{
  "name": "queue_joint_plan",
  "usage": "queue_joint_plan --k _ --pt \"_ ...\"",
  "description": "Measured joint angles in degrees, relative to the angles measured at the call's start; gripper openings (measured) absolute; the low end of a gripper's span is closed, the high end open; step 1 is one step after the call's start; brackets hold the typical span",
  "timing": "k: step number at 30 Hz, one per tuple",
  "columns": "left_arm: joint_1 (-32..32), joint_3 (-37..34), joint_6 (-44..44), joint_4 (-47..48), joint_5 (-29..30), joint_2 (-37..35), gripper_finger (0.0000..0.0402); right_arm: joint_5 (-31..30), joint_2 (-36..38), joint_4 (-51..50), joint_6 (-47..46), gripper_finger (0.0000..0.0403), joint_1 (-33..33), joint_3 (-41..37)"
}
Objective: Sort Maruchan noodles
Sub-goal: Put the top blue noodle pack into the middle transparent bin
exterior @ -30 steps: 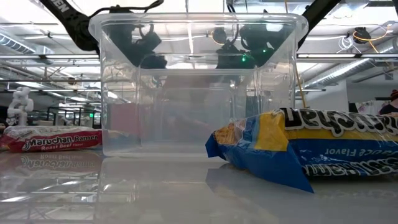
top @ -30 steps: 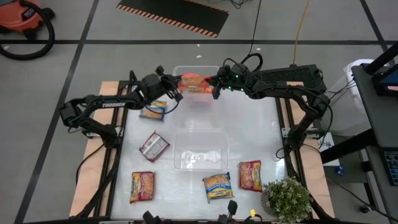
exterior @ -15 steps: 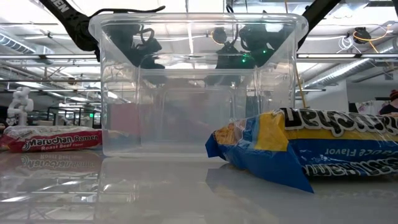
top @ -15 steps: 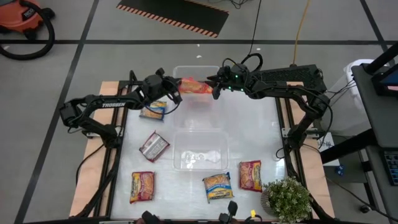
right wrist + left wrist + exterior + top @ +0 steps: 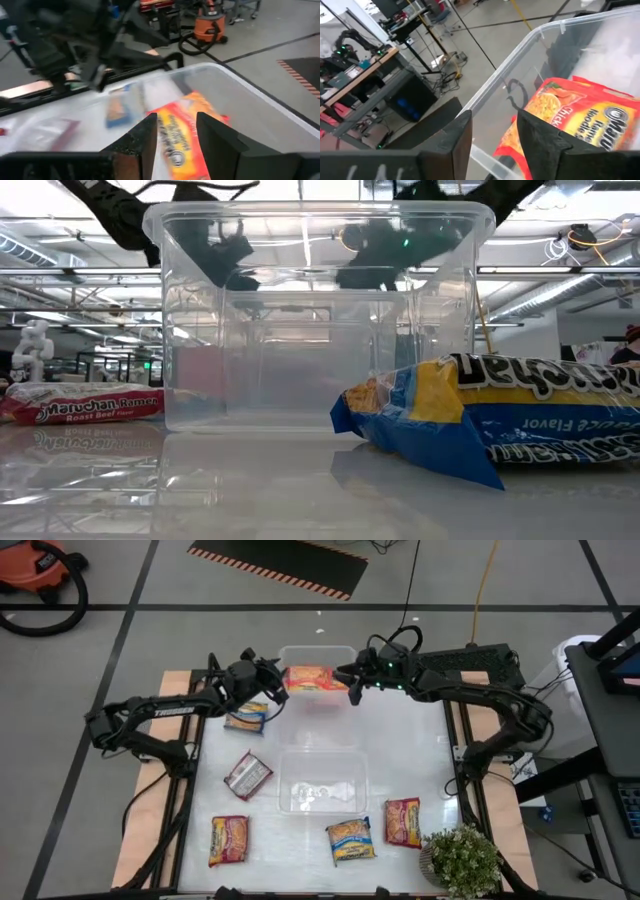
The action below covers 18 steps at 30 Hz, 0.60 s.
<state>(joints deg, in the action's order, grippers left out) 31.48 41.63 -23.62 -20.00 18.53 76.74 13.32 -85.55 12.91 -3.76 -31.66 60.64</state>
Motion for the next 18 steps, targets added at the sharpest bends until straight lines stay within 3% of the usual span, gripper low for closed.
queue_joint_plan --k 7,12,18 --pt "-1.4 0.1 6.6 10.9 0.0 -10.5 0.0163 -0.5 6.2 -2.2 -0.2 0.0132 8.5 -2.4" --pt "-3.4 5.0 12.9 30.7 -0.1 -18.1 0.0163 -6.7 9.9 -2.5 0.2 0.0132 16.2 -5.4" --pt "-6.3 7.8 20.9 51.2 -0.2 -20.8 0.0163 -11.9 12.9 -2.6 2.8 0.0132 22.4 -8.3"
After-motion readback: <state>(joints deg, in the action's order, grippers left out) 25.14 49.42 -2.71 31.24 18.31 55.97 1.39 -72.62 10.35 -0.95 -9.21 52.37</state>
